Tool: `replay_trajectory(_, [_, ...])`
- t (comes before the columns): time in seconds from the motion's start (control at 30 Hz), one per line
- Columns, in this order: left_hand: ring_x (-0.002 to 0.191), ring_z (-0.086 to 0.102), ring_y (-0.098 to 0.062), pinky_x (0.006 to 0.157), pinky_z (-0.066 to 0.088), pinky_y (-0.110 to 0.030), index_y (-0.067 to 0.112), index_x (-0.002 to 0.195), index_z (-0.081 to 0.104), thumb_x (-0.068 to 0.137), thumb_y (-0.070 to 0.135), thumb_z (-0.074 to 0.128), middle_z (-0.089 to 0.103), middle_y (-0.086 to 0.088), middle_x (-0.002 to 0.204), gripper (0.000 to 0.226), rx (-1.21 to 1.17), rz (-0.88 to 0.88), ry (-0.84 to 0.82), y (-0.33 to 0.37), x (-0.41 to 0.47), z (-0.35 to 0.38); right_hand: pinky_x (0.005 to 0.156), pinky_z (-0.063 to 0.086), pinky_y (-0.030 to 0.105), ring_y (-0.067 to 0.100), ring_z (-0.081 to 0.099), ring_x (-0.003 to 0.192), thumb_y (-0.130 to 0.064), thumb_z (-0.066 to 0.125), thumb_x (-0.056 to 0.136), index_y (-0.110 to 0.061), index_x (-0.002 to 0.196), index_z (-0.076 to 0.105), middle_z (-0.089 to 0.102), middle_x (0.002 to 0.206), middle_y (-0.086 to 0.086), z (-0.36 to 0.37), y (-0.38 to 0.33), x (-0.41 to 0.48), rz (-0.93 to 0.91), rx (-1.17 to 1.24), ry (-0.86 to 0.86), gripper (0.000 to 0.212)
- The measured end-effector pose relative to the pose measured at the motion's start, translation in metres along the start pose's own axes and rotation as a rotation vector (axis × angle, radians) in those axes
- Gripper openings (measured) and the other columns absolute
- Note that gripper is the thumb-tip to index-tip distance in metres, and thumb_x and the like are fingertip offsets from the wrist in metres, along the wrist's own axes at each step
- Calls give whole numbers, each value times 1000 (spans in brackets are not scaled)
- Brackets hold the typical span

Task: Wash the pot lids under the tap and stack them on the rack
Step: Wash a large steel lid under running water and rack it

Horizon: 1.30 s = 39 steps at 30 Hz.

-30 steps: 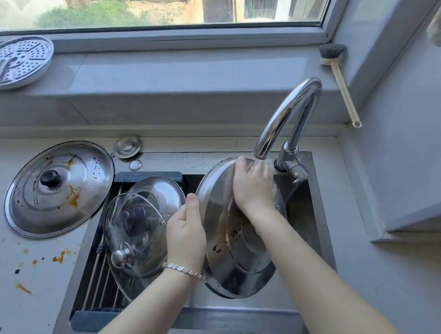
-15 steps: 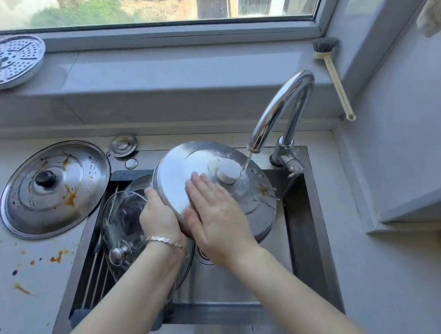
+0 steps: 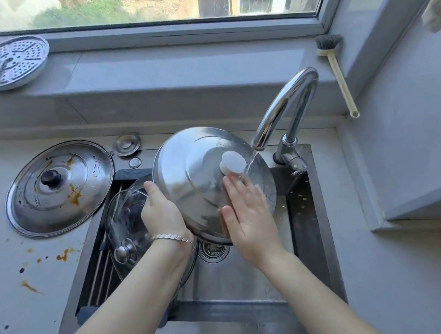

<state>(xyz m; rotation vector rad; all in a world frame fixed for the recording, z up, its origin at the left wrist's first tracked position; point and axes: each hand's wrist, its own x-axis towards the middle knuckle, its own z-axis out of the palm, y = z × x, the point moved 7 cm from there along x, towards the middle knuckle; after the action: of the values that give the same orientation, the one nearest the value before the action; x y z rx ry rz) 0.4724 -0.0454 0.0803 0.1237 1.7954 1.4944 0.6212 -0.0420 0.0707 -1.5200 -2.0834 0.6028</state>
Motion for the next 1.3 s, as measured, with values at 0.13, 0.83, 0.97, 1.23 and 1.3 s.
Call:
replay_trajectory(0.13, [83, 58, -17, 74, 50, -26, 12, 92, 63, 95, 42, 40, 58, 8, 76, 38, 10, 24, 65, 5, -6, -2, 116, -3, 31, 15, 5, 144, -57, 7, 93, -7, 147, 20, 7, 152, 0, 9, -5, -12, 24, -47, -24, 74])
replay_trajectory(0.83, [91, 55, -17, 84, 47, -25, 7, 115, 61, 97, 41, 34, 57, 1, 97, 47, -11, 8, 164, 0, -20, -6, 114, -6, 25, 13, 4, 146, -56, 5, 80, -12, 149, 18, 11, 158, 2, 0, -13, 23, 221, -8, -30, 82])
replay_trajectory(0.97, [92, 51, -15, 84, 43, -21, 10, 119, 61, 96, 45, 34, 59, 1, 104, 50, 6, 28, 228, 7, -13, -15, 118, -4, 33, 16, -6, 146, -50, 22, 97, -8, 149, 4, -2, 159, 5, 9, 30, 18, 624, 175, -118, 70])
replay_trajectory(1.23, [101, 59, -20, 92, 47, -28, 11, 109, 64, 95, 48, 36, 63, 0, 101, 49, 79, 82, 189, 13, -4, -20, 111, -17, 20, 7, -18, 142, -59, 0, 80, -10, 149, -4, -18, 151, -6, 9, -10, -12, 233, 75, -54, 84])
replay_trajectory(1.3, [96, 61, -22, 92, 50, -33, 14, 96, 63, 95, 45, 38, 64, 2, 89, 40, 30, 80, 103, 12, -4, -19, 115, -10, 25, 12, -12, 145, -56, 13, 91, -9, 149, -1, -13, 156, 0, 5, 19, -3, 392, 127, -37, 76])
